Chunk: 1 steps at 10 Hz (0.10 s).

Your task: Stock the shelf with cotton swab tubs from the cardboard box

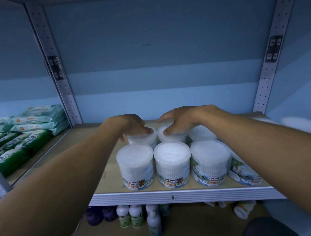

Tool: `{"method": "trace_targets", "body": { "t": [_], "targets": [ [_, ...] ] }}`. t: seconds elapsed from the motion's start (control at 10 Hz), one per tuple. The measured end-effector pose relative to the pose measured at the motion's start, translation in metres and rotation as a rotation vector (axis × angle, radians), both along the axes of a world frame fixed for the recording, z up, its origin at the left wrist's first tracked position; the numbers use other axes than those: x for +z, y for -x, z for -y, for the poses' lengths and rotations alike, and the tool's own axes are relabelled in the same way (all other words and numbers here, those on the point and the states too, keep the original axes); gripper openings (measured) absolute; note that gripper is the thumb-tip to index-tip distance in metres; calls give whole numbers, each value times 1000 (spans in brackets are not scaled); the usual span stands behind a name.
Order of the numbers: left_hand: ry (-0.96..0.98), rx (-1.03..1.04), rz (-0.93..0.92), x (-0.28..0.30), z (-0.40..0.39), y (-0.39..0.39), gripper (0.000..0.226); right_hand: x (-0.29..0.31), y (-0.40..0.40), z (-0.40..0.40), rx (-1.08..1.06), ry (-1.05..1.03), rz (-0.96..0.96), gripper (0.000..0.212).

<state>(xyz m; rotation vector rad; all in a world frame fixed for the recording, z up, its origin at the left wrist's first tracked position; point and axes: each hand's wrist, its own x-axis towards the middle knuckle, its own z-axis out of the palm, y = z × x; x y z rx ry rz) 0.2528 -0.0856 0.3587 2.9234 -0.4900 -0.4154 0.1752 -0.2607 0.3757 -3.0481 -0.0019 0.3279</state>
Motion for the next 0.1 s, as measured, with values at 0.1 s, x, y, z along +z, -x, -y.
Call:
{"method": "trace_targets", "body": {
  "t": [0.1],
  "targets": [
    [49, -69, 262, -7, -10, 10, 70, -1, 16, 9, 36, -85, 131, 58]
  ]
}}
